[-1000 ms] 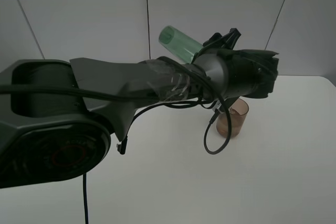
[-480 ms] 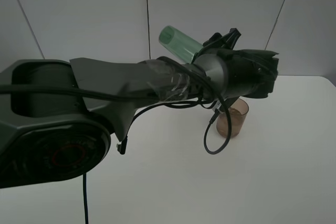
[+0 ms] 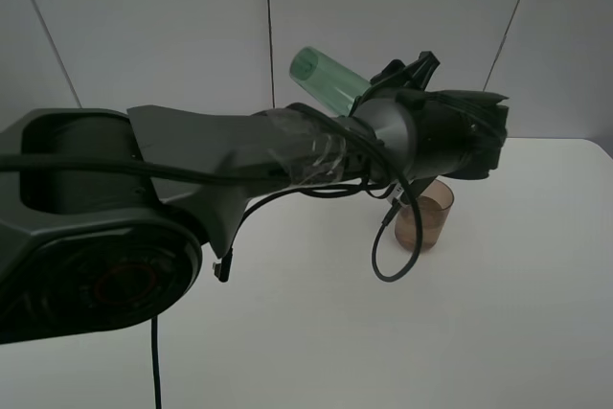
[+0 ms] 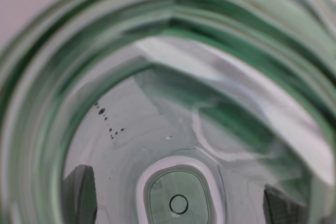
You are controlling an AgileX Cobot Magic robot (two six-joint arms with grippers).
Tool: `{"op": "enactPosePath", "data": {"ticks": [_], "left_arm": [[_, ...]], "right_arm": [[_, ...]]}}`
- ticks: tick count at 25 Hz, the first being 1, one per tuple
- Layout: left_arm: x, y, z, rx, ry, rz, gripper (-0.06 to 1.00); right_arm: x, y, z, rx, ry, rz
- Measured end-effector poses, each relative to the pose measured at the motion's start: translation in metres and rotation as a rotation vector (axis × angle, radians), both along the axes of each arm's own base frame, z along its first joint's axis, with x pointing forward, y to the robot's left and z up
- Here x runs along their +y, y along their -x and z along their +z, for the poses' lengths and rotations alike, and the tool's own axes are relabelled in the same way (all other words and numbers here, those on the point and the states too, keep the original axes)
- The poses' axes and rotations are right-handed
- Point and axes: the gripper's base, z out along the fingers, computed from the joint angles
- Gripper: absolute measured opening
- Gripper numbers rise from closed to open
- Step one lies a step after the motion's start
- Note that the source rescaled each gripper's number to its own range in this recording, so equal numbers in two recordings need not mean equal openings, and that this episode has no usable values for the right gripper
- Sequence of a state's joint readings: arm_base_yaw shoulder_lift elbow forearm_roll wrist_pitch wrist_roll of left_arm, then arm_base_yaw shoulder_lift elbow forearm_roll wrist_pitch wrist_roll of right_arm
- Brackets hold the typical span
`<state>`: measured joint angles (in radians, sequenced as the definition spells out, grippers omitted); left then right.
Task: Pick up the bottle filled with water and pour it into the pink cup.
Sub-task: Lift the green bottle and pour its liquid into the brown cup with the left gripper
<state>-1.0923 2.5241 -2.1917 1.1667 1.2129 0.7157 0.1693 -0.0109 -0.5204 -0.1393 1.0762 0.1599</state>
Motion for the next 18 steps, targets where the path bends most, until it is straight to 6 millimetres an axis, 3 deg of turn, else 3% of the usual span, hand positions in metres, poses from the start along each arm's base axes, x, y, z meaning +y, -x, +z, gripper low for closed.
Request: {"op": "enactPosePath", "data": {"ticks": [18], "left_arm": [[-0.0036,0.0045,0.0012,-0.014,-0.007,-0.015,0.01]], "right_arm": [[0.0,0.0,0.0,0.0,0.0,0.0]]}}
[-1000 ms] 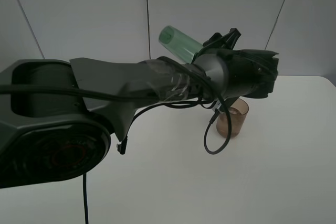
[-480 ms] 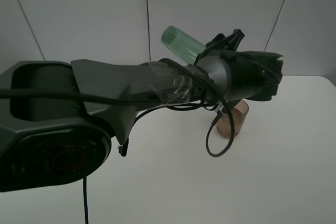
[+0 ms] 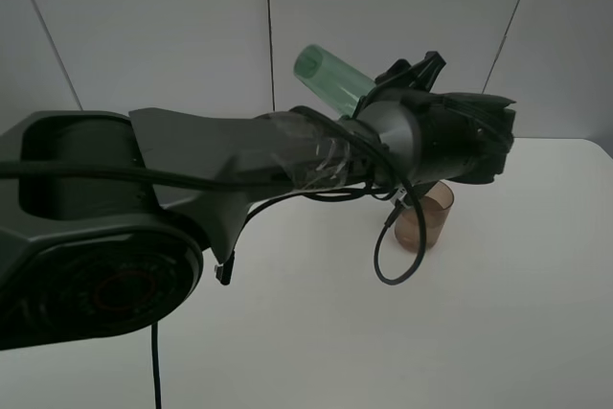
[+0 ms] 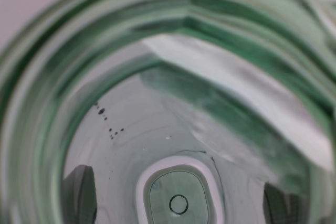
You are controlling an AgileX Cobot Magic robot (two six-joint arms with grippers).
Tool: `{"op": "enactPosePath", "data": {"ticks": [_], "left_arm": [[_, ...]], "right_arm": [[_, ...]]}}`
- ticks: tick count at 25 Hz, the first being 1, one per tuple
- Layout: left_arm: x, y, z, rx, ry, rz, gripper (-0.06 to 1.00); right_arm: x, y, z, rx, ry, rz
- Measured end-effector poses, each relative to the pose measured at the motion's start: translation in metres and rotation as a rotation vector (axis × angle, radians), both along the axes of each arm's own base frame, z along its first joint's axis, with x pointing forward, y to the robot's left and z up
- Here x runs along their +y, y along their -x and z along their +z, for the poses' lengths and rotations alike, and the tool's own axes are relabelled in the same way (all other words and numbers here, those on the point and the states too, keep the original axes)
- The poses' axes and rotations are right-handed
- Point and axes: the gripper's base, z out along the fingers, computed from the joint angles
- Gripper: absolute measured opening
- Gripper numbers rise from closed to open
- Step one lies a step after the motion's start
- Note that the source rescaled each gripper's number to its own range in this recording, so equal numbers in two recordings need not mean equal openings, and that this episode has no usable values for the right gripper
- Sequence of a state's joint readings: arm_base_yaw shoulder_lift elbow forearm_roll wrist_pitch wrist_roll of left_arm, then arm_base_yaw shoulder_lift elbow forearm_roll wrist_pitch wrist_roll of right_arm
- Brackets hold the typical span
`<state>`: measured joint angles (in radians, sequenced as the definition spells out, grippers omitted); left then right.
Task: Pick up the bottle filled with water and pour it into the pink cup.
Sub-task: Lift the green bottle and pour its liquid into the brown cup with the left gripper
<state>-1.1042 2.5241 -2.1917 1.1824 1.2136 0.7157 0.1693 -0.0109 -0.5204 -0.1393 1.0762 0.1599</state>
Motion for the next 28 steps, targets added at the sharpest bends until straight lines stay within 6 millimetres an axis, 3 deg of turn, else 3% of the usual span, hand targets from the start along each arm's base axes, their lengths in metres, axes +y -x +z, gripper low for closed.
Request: {"op": "enactPosePath", "data": {"ticks": [28], "left_arm": [[-0.0001,-0.0008,0.0016,-0.018,-0.011,-0.006,0.01]], "right_arm": [[0.0,0.0,0.0,0.0,0.0,0.0]]}}
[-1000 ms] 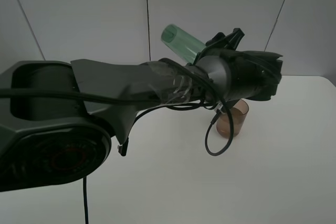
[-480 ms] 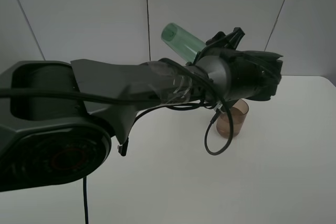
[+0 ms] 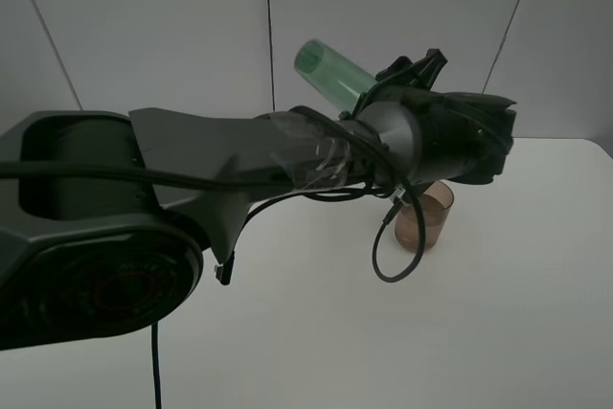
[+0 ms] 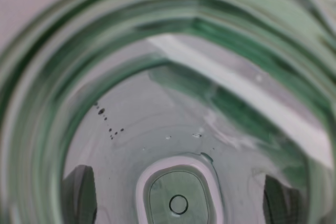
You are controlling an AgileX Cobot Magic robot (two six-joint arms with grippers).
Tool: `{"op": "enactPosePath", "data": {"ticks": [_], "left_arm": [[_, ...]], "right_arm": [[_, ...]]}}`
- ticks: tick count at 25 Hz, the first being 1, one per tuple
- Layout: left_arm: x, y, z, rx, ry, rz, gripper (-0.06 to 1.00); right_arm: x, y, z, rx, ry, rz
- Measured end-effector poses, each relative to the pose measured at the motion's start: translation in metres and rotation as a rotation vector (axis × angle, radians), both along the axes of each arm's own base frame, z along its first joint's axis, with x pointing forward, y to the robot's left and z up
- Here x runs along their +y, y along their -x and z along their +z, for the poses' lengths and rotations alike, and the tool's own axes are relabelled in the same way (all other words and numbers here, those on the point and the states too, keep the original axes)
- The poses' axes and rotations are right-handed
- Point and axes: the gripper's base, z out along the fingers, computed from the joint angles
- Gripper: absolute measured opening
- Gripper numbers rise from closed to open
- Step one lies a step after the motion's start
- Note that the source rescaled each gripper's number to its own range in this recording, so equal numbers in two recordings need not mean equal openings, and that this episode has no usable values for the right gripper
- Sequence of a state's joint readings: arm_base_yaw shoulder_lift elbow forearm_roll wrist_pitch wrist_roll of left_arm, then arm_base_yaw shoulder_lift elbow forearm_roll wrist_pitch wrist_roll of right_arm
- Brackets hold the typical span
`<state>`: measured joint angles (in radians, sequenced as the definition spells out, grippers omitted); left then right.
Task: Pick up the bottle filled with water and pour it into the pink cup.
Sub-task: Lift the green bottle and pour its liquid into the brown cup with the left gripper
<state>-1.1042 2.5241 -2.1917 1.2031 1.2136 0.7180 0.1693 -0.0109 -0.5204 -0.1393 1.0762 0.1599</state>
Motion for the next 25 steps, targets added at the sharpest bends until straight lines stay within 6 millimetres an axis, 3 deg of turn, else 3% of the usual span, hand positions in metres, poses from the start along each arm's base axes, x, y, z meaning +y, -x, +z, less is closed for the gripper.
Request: {"op": "enactPosePath", "data": {"ticks": [25], "left_arm": [[-0.0034,0.0032,0.0032,-0.036,-0.018,-0.021,0.01]], "right_arm": [[0.0,0.0,0.0,0.0,0.0,0.0]]}}
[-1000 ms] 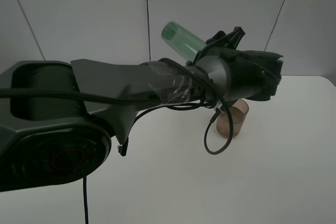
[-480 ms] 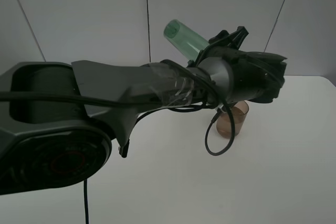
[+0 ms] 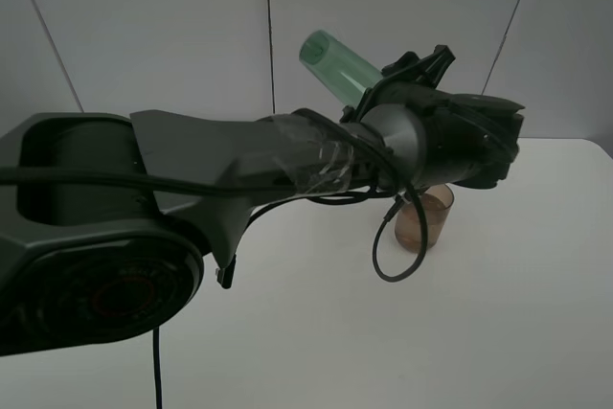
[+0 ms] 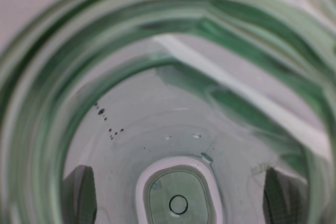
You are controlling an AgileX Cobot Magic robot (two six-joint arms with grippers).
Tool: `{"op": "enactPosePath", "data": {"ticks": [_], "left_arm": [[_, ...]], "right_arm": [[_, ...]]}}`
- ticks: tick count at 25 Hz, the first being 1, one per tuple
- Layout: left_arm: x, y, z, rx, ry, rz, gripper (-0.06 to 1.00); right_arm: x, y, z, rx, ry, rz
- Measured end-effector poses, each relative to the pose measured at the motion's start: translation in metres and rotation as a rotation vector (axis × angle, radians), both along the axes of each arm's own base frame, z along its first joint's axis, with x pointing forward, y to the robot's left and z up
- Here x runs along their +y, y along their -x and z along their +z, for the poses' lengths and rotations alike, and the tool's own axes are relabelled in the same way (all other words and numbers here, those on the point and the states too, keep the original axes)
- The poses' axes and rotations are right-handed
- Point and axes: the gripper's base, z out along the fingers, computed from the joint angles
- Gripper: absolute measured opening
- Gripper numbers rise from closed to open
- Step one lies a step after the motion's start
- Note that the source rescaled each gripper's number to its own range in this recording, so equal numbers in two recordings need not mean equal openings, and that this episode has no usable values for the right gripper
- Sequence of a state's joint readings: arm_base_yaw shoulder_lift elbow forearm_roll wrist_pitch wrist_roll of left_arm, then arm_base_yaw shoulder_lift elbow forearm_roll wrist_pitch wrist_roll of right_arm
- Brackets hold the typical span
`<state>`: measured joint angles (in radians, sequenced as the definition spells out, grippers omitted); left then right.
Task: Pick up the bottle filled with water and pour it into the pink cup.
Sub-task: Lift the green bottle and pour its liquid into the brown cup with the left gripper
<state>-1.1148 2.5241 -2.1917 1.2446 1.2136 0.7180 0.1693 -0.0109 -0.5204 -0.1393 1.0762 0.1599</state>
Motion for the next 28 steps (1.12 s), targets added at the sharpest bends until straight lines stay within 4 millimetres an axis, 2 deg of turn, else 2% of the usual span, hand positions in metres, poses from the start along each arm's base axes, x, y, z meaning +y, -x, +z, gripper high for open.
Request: {"op": "enactPosePath", "data": {"ticks": [28], "left_arm": [[-0.0005,-0.0006,0.0031,-0.023,-0.05,-0.024,0.01]], "right_arm": [[0.0,0.0,0.0,0.0,0.0,0.0]]}}
